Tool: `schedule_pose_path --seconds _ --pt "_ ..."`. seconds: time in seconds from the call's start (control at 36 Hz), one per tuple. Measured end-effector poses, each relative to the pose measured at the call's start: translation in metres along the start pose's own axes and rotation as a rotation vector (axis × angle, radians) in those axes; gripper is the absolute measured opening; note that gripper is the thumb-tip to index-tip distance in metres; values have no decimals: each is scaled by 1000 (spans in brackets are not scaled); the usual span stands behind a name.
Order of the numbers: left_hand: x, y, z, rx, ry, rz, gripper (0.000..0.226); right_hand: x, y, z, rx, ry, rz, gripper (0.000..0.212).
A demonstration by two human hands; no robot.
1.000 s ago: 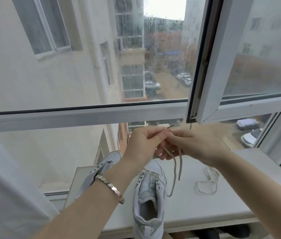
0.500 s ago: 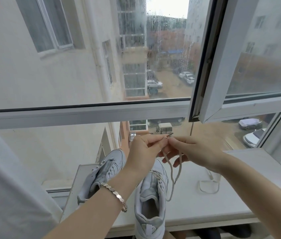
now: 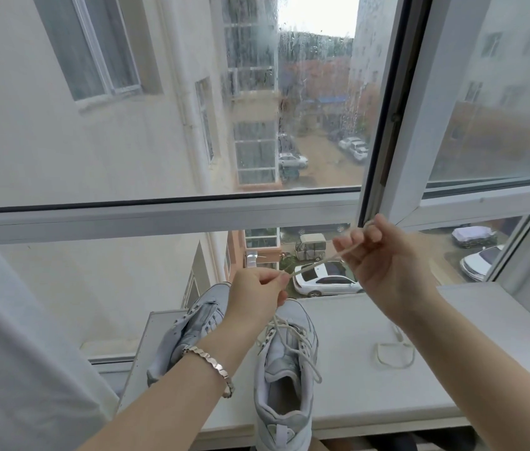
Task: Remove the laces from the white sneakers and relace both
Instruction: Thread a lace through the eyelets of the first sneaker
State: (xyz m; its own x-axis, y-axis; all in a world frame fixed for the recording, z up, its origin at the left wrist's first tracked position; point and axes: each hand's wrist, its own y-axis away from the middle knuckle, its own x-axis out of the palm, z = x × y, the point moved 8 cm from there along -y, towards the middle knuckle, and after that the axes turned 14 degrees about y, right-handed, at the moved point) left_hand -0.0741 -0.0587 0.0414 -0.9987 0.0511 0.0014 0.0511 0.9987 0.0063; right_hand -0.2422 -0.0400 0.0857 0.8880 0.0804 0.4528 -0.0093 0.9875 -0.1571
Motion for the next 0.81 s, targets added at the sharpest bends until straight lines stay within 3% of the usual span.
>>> schedule_pose_path --seconds 0.06,0.17,0.25,0.39,0.53,0.81 --pt "3 1 -1 -12 22 14 19 0 -1 -5 40 54 -49 33" --pt "4 4 -12 59 71 -14 13 -3 -1 -15 40 474 -117 22" --pt "7 6 -16 60 185 -11 11 -1 2 -29 82 572 -102 23" --pt "13 10 -22 67 322 18 27 11 10 -48 205 484 -21 20" --pt "9 9 -24 88 361 -36 16 10 14 -58 320 320 -92 15" --pt "19 12 -20 99 312 8 12 9 13 -55 288 347 -170 10"
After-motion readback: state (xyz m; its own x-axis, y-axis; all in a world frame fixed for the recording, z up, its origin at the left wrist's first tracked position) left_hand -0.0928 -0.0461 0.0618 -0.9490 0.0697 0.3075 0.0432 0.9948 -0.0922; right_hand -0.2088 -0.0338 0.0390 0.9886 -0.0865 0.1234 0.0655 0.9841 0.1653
